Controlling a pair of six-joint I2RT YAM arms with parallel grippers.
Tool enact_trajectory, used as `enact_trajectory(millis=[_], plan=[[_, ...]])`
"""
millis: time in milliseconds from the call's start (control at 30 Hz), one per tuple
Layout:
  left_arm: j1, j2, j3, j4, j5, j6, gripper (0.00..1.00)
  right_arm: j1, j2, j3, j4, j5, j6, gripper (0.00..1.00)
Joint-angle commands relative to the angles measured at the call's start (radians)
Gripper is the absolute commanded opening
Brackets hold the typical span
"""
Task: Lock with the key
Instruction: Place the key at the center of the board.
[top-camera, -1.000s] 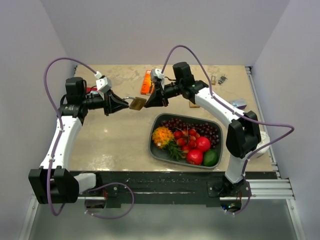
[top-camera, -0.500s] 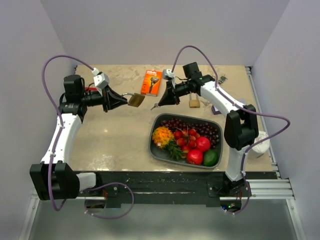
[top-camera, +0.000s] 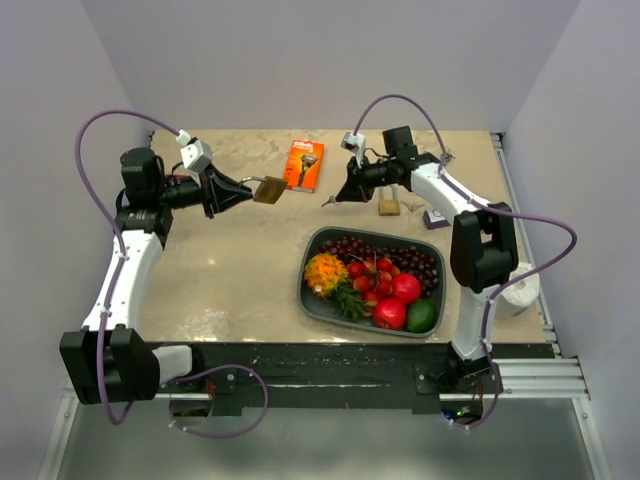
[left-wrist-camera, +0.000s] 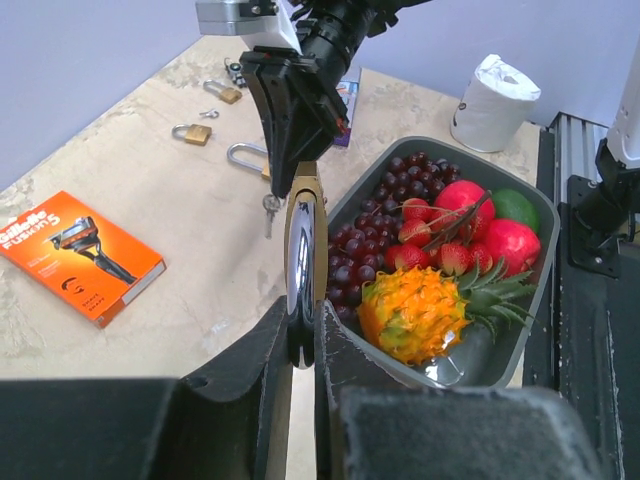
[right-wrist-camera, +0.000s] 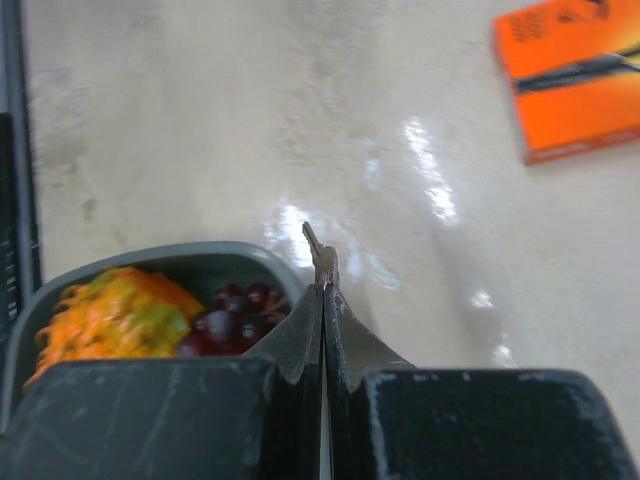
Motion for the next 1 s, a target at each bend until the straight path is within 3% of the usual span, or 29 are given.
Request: enact_trajectory(millis=[0,133,367,800,867,900,967], plan=[[0.004,-0.05,0.013,0.088,-0.005,0.012,0.0,-0.04,-0.039,-0.01,0.122,0.265,0.128,0.0],[0.004,-0.047,0.01,0.088,-0.021,0.017,0.0,-0.046,0.002,-0.001,0.087,0.423,0.088,0.0],[0.005,-0.044,0.004,0.088,-0.043,0.023,0.0,-0.06,0.075,0.031,0.057,0.532,0.094,0.0],[0.004,-0.027,-0.005,0.033,-0.049,0.047,0.0,-0.065,0.148,0.063,0.019,0.592,0.087,0.0],[0.005,-0.024,-0.005,0.03,-0.051,0.054,0.0,-0.063,0.152,0.066,0.016,0.601,0.084,0.04],[0.004,-0.022,-0.005,0.028,-0.052,0.052,0.0,-0.063,0.152,0.068,0.016,0.604,0.079,0.11],[0.002,-0.019,-0.004,0.025,-0.054,0.055,0.0,-0.065,0.144,0.066,0.007,0.598,0.071,0.39]])
